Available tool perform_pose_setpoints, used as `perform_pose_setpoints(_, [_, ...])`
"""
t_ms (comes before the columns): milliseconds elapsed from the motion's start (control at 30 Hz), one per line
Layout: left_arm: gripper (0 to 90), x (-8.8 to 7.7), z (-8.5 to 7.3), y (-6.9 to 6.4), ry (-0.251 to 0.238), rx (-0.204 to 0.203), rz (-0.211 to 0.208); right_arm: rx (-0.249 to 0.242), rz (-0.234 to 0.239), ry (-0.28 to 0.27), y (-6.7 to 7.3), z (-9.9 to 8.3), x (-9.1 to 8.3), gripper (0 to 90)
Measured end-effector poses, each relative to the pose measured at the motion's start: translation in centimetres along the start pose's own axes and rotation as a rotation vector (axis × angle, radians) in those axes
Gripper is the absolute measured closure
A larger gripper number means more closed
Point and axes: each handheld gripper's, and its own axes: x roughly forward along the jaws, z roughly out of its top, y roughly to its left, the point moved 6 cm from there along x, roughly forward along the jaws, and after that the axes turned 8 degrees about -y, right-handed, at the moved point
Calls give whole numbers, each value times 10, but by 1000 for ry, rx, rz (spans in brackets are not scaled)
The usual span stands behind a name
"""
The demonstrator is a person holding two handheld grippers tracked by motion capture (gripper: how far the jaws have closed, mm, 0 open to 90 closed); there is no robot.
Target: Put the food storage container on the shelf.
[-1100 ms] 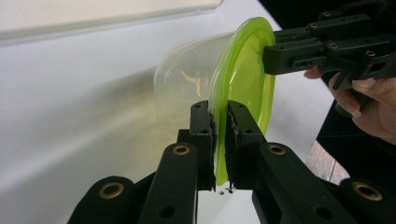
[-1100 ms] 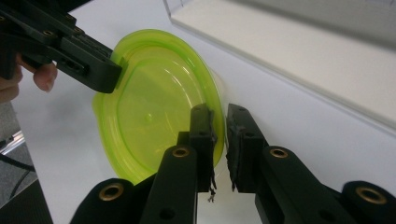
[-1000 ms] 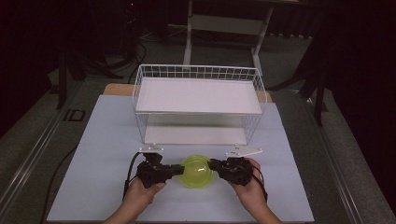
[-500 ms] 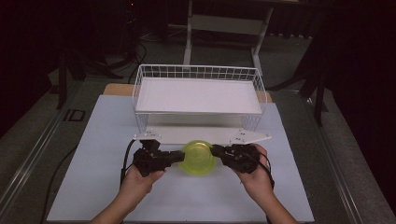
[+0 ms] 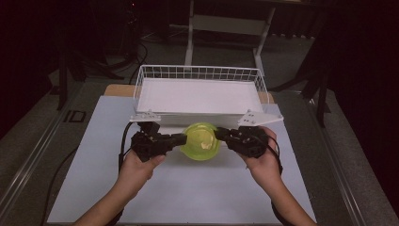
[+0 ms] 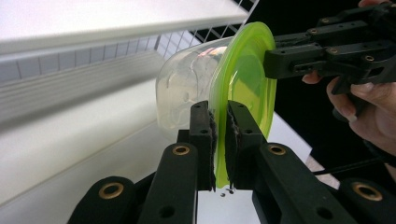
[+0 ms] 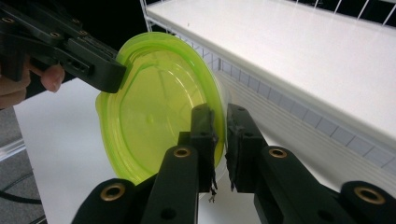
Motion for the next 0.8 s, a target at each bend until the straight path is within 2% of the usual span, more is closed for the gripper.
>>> perform_pose_setpoints(133, [831,-1,14,0,-23,1,1,-13,-3,-4,-4,16,-1,823])
perform_pose_setpoints(233, [831,-1,26,1,-31,-1,3,-1,2,-6,-9,26,0,823])
perform_pose_setpoints(400, [830,1,48,5,-23,-7,-6,17,10,-7,-20,44,2,822])
perform_pose_setpoints(533, [831,4,62,10,-29,-7,6,14,-3,-1,-28,58,6,821])
perform_pose_setpoints(700, [830,13,77,18,-30,-36,17,46,-4,23,-44,70,15,818])
perform_pose_setpoints(800, [829,19,83,25,-17,-63,9,45,-15,33,-51,76,19,816])
